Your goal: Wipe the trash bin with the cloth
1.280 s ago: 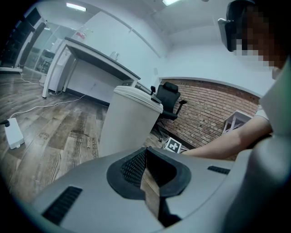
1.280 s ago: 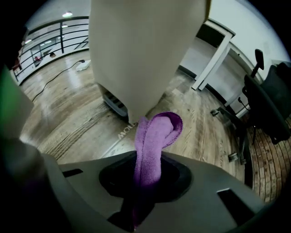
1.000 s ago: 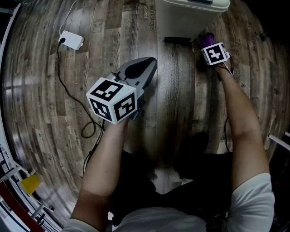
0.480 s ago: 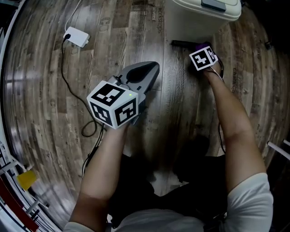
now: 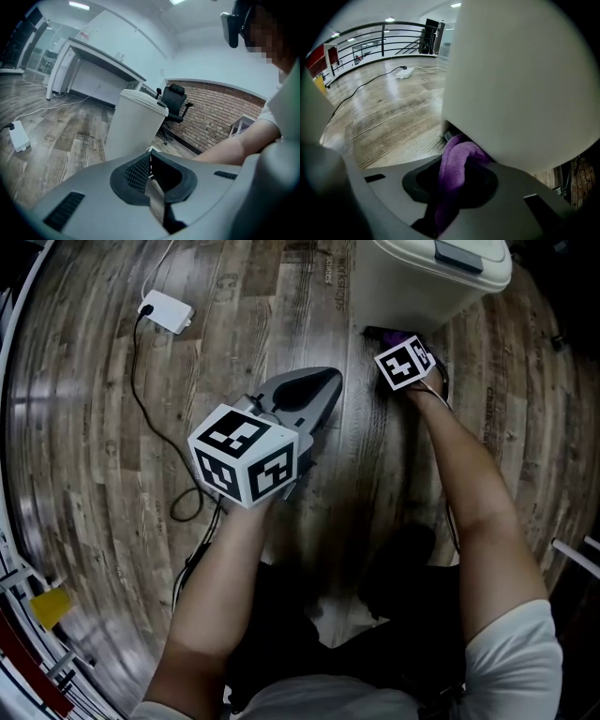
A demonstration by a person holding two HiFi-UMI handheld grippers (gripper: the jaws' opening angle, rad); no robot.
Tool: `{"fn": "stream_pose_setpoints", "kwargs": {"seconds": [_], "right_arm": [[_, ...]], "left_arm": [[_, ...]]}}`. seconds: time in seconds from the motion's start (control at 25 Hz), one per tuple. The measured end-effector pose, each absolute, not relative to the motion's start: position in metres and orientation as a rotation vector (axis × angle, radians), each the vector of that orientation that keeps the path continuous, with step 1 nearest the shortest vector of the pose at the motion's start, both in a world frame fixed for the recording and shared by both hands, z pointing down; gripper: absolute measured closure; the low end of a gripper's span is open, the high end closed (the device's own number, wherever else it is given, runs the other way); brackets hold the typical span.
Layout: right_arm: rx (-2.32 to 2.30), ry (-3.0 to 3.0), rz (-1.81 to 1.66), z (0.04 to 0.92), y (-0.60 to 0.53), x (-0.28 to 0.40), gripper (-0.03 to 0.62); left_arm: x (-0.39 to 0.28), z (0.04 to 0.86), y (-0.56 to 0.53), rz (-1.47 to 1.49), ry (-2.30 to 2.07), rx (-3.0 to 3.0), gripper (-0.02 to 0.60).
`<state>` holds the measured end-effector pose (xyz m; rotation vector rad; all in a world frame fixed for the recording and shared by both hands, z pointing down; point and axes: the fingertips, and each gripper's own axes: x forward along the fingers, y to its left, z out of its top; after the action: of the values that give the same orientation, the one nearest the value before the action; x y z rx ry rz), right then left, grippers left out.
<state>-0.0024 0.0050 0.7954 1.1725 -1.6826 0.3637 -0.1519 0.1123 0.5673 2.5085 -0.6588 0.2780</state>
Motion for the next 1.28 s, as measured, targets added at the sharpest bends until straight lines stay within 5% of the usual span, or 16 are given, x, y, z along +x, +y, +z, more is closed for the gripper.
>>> {"fn": "stream_pose_setpoints", "kwargs": {"seconds": [0.68, 1.28], "right_arm": [[0.806, -1.962, 0.256, 0.782, 0.025, -0.149, 0.517], [0.804, -1.948, 0.366, 0.719, 0.125, -0.114, 0.517]], "left_arm": [[-0.177, 0.559, 0.106, 0.227, -0.72, 2.478, 0.578], [-0.164, 0.532, 0.168, 0.199, -0.829, 2.319, 0.578]]}}
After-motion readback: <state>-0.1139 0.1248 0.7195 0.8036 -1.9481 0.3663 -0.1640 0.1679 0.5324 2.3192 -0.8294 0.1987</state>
